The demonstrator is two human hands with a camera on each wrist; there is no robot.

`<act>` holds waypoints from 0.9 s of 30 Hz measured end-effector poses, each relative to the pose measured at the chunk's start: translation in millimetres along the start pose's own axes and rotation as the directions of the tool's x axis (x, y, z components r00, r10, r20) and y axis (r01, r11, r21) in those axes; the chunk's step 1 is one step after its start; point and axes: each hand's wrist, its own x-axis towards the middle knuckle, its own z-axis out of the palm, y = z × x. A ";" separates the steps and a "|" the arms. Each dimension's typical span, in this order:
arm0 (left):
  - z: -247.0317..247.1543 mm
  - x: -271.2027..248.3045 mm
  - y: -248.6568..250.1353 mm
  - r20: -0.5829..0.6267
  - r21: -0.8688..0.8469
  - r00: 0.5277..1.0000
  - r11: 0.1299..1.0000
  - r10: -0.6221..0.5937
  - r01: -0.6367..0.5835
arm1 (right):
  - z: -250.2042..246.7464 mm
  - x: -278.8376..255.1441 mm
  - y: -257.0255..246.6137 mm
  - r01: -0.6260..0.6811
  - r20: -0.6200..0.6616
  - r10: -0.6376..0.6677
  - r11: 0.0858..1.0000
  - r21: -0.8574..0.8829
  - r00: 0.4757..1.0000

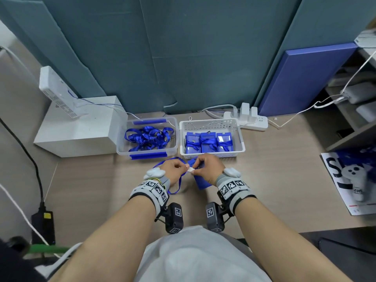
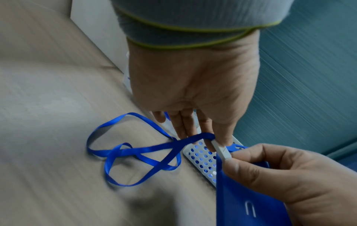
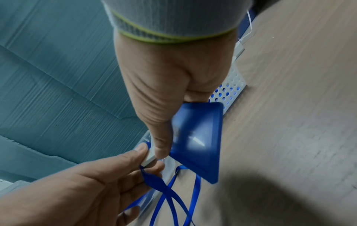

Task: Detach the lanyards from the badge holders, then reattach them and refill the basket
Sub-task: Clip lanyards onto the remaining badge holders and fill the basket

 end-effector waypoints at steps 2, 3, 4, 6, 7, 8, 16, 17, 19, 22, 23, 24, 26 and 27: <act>-0.2 -4.3 5.4 0.024 -0.018 1.000 1.000 0.015 -0.015 | -2.2 -2.8 -0.4 -0.018 -0.006 0.018 1.000 -0.008 1.000; -0.5 -7.2 8.5 0.029 -0.036 0.999 0.999 0.024 -0.023 | -3.3 -4.4 -0.8 -0.020 -0.007 0.020 1.000 -0.010 1.000; 0.3 -10.6 11.8 0.033 -0.061 0.999 0.997 0.040 -0.038 | -4.1 -6.4 -1.6 -0.016 -0.009 0.016 1.000 -0.013 1.000; 2.3 -16.8 16.4 0.042 -0.130 0.997 0.990 0.063 -0.057 | -5.6 -10.9 -3.5 -0.011 -0.010 0.011 1.000 -0.026 1.000; 3.0 -17.7 16.9 0.041 -0.165 0.996 0.984 0.074 -0.066 | -6.1 -11.5 -4.2 -0.011 -0.010 0.010 0.999 -0.031 1.000; 4.2 -18.0 16.6 0.043 -0.194 0.996 0.978 0.084 -0.074 | -6.3 -12.3 -4.2 -0.011 -0.011 0.011 0.999 -0.032 1.000; 10.0 -23.6 24.3 0.056 -0.130 0.998 0.991 0.040 -0.033 | -11.1 -22.0 -10.2 -0.041 -0.025 0.040 0.997 -0.062 0.999; 10.4 -24.0 25.2 0.055 -0.137 0.998 0.990 0.032 -0.024 | -11.8 -22.4 -11.1 -0.043 -0.034 0.041 0.997 -0.069 0.999; 11.9 -24.6 27.1 0.053 -0.140 0.998 0.990 0.028 -0.020 | -12.8 -23.0 -12.1 -0.051 -0.045 0.047 0.995 -0.091 0.998; 13.7 -24.2 29.1 0.054 -0.130 0.998 0.991 0.027 -0.020 | -14.7 -25.2 -12.8 -0.081 -0.042 0.077 0.992 -0.096 0.996; 13.6 -24.6 30.7 0.053 -0.118 0.998 0.993 0.031 -0.025 | -15.5 -26.0 -12.4 -0.092 -0.037 0.089 0.992 -0.082 0.995; 13.4 -24.0 31.4 0.043 -0.100 0.999 0.995 0.033 -0.028 | -16.0 -26.4 -12.2 -0.099 -0.030 0.097 0.993 -0.061 0.995; 12.5 -24.2 33.2 0.012 -0.063 0.999 0.997 0.035 -0.034 | -16.8 -27.6 -12.2 -0.102 -0.020 0.101 0.995 -0.024 0.995; 12.3 -24.1 33.9 -0.001 -0.060 0.999 0.997 0.040 -0.040 | -16.9 -27.7 -12.2 -0.102 -0.018 0.101 0.995 -0.019 0.995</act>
